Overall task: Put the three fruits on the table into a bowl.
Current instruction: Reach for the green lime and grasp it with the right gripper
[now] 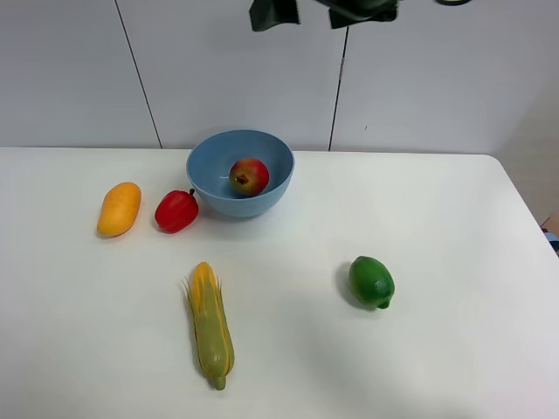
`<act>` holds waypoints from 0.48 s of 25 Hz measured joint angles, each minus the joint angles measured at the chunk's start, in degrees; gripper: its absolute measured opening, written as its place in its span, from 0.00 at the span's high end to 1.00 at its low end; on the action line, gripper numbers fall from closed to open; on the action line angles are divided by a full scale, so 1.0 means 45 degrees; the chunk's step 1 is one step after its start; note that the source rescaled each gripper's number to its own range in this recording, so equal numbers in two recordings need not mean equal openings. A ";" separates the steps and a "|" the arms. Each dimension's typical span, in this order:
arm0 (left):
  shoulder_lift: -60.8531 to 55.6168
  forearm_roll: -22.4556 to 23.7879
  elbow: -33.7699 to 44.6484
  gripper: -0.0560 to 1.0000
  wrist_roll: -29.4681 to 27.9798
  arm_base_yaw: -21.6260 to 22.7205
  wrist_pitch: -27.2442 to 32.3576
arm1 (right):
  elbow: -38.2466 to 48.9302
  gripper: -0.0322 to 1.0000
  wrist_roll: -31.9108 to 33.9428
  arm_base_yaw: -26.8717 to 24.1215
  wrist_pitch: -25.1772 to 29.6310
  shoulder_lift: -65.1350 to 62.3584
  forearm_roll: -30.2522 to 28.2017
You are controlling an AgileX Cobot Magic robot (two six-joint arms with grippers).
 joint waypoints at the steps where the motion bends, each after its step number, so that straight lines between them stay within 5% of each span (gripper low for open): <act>1: 0.0000 0.0000 0.0000 0.00 0.0000 0.0000 0.0000 | 0.0820 0.00 0.0240 -0.0075 -0.0015 -0.0768 -0.0027; 7: 0.0000 0.0000 0.0000 0.00 0.0000 0.0000 0.0000 | 0.7082 0.00 0.1397 -0.0341 -0.0365 -0.3526 -0.0288; 12: 0.0000 0.0000 0.0000 0.00 0.0000 0.0000 0.0000 | 0.9993 0.00 0.1490 -0.0435 -0.0647 -0.2900 -0.0916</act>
